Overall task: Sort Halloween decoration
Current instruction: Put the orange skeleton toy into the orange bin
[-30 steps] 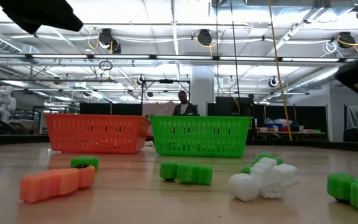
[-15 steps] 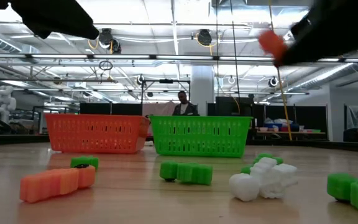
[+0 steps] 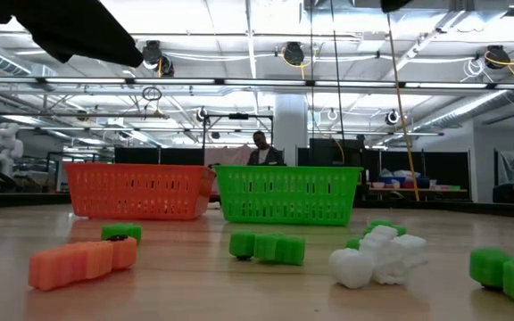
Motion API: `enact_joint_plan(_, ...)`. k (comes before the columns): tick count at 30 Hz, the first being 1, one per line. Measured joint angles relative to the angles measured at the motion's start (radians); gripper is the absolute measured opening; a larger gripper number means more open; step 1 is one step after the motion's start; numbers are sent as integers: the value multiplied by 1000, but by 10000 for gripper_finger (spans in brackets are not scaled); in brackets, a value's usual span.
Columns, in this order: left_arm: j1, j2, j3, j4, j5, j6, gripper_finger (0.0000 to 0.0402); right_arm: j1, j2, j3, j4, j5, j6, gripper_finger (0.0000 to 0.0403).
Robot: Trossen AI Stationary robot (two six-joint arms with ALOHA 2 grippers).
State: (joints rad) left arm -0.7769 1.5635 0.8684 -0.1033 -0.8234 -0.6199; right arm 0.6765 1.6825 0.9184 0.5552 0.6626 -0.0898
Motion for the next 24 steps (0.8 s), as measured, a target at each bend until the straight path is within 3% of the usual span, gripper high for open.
enact_joint_plan(6,-2,0,0,22,4,6,125,-52,0,0,64,-60,-84,4)
enact_joint_plan(14,-4,0,0,26,5,30,125,-116,6,0,220,-271,-107,4)
enact_joint_plan(24,-2,0,0,99,4,130,125,-157,105,0,436,-275,-104,4)
